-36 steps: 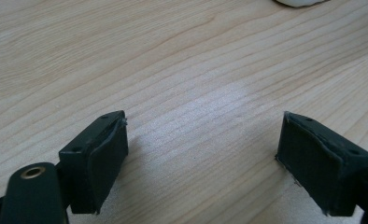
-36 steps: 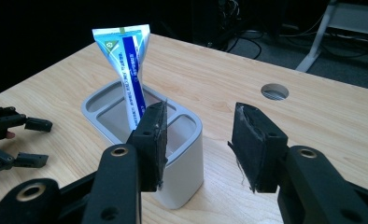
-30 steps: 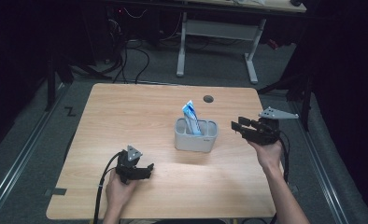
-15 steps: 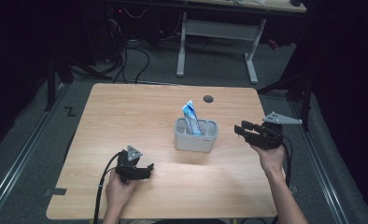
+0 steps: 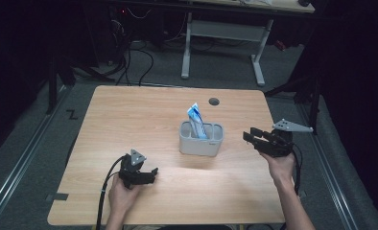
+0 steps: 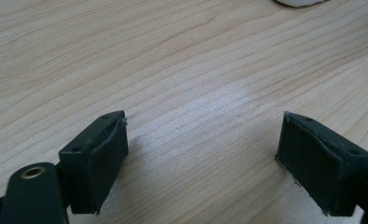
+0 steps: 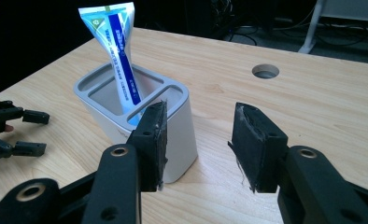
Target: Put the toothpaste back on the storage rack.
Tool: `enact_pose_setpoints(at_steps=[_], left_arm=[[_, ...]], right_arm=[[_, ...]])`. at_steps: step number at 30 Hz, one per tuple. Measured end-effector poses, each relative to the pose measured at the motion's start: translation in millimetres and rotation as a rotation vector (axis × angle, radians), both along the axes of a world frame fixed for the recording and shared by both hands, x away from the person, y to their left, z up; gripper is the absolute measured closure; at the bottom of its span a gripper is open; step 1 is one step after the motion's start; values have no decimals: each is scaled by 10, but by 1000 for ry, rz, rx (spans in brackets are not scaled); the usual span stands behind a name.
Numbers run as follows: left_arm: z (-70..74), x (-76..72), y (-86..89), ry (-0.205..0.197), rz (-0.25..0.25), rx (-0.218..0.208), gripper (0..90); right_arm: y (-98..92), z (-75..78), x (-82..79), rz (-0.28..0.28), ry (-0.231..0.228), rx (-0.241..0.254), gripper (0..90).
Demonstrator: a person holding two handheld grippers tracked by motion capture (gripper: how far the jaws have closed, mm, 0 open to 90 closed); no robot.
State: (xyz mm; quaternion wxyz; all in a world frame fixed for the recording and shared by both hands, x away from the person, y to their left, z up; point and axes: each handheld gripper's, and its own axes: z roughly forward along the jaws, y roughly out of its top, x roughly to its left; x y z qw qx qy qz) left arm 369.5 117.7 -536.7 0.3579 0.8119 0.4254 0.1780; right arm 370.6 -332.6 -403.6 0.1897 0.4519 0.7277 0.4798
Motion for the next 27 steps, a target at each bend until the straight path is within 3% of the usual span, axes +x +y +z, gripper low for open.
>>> enact_pose_setpoints(at_steps=[27], left_arm=[[0,0,0,0,0,0,165]], right_arm=[[-67,-277,-88,-12,43,18,553]])
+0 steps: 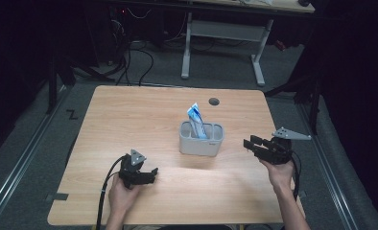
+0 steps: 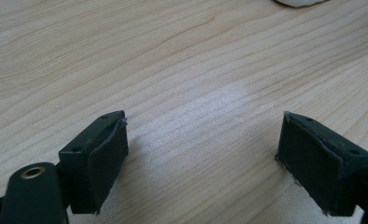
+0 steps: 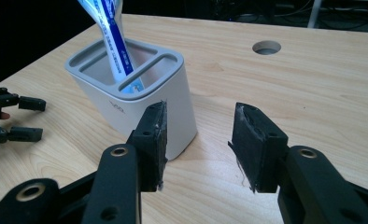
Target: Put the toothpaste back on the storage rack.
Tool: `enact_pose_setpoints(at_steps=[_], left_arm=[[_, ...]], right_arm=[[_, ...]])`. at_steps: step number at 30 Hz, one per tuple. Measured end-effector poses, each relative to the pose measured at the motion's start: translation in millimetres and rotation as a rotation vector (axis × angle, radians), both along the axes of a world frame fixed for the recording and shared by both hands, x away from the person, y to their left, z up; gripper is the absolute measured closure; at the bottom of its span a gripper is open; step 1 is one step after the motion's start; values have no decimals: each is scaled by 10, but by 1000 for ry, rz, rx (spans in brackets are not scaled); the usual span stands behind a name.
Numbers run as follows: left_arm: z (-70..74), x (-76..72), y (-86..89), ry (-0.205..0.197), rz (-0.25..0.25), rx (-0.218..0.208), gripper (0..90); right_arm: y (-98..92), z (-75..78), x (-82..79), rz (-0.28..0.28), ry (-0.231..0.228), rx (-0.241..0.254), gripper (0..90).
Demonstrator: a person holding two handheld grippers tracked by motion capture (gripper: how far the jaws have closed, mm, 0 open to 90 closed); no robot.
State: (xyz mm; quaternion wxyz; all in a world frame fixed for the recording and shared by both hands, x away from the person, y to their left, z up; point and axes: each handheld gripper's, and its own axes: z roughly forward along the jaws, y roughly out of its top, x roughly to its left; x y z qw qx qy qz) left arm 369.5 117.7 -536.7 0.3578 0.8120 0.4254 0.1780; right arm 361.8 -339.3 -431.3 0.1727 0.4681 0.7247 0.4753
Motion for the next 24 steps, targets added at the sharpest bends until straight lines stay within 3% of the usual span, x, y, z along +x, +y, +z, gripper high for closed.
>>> enact_pose_setpoints(at_steps=[11,24], left_arm=[[0,0,0,0,0,0,165],[0,0,0,0,0,0,165]], right_arm=[[21,-225,-22,-7,31,-19,551],[113,-508,-14,-2,82,-76,549]])
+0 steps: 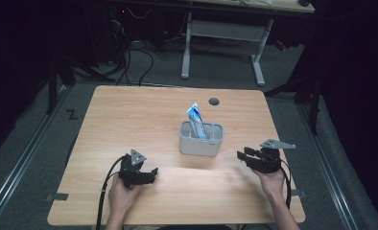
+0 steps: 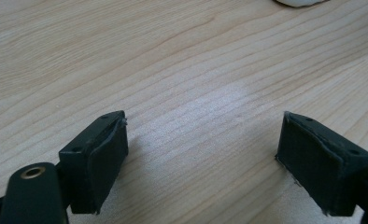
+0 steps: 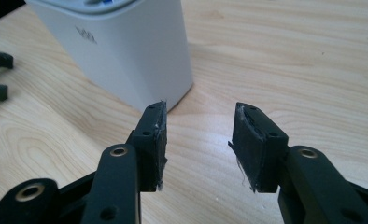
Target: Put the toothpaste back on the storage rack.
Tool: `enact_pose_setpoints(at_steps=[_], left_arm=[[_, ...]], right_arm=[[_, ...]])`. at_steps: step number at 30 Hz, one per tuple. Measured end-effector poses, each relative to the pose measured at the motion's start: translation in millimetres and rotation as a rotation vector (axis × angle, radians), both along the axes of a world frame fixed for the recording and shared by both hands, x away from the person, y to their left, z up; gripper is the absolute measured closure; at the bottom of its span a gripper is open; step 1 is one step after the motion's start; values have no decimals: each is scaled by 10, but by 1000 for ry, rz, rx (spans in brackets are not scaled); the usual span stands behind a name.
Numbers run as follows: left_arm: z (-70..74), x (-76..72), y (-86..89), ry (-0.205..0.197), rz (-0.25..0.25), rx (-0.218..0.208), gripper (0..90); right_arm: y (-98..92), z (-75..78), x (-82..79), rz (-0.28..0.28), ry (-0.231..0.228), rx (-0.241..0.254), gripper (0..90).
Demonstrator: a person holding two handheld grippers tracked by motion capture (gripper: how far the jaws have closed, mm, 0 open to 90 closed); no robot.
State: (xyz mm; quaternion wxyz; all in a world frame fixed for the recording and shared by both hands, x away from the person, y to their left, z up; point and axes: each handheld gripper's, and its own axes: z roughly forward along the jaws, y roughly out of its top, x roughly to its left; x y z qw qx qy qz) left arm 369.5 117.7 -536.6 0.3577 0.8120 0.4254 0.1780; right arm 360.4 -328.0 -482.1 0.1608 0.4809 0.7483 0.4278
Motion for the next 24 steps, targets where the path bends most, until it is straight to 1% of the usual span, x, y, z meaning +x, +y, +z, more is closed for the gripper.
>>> enact_pose_setpoints(at_steps=[3,5,9,13,16,17,19,22,23,24], left_arm=[[0,0,0,0,0,0,166],[0,0,0,0,0,0,165],[0,0,0,0,0,0,165],[0,0,0,0,0,1,166],[0,0,0,0,0,0,166],[0,0,0,0,0,0,165],[0,0,0,0,0,0,166],[0,0,0,0,0,0,166],[0,0,0,0,0,0,166],[0,0,0,0,0,0,166]], right_arm=[[14,-55,3,-3,13,0,547],[26,-87,18,-2,28,-9,545],[56,-131,27,3,29,-29,547],[65,-209,29,-8,43,-43,547],[67,-270,34,-14,47,-66,544],[74,-280,35,-18,56,-70,541],[91,-303,46,-16,51,-102,541],[123,-329,57,-16,45,-132,537],[138,-342,60,-18,49,-141,534],[147,-362,70,-11,47,-152,530]])
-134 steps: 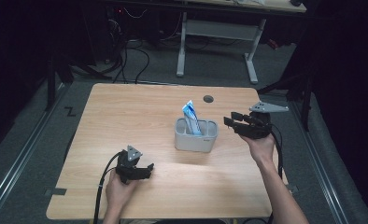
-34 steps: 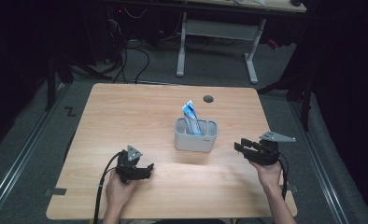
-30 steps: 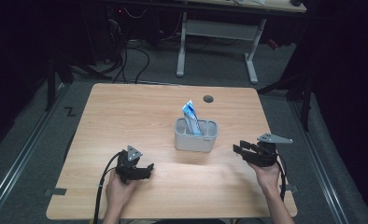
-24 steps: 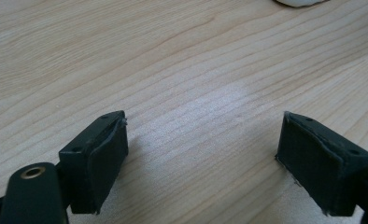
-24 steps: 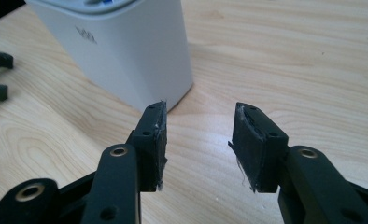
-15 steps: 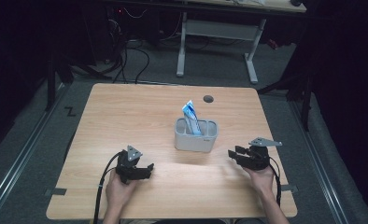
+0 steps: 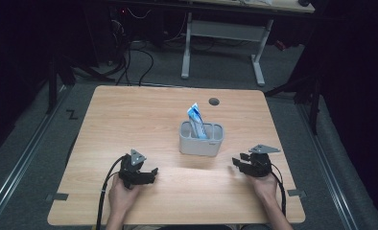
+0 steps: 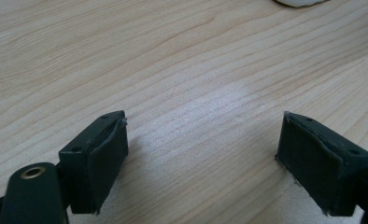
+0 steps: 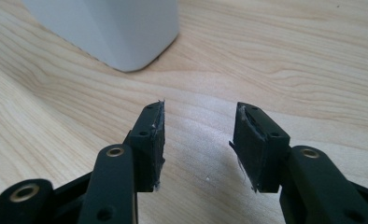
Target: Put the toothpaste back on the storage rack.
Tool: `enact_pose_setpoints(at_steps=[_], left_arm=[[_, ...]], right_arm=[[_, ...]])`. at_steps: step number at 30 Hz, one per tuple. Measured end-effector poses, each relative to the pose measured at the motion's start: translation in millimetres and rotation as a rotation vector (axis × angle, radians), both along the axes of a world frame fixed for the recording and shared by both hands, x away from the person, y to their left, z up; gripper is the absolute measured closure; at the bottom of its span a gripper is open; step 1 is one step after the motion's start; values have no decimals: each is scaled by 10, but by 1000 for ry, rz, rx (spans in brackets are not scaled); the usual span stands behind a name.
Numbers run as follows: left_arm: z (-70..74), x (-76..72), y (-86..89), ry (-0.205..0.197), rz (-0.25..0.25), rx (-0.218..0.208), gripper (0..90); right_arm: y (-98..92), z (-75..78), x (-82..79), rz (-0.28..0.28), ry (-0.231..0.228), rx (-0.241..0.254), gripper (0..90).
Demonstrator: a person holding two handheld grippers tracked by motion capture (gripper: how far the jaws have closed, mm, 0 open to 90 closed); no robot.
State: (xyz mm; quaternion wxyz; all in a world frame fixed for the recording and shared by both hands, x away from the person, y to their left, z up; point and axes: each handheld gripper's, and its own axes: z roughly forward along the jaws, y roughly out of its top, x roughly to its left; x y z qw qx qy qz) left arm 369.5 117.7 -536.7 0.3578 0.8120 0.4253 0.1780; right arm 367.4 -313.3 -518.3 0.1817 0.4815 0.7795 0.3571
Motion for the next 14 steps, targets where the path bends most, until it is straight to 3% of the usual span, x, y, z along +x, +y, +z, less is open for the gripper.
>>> enact_pose_setpoints(at_steps=[4,6,9,14], left_arm=[[0,0,0,0,0,0,166],[0,0,0,0,0,0,166],[0,0,0,0,0,0,166],[0,-1,0,0,0,0,166]], right_arm=[[63,-83,31,7,15,-36,514],[87,-116,24,5,-26,-43,513],[125,-121,13,2,-45,-80,486],[119,-122,20,-1,-34,-71,450]])
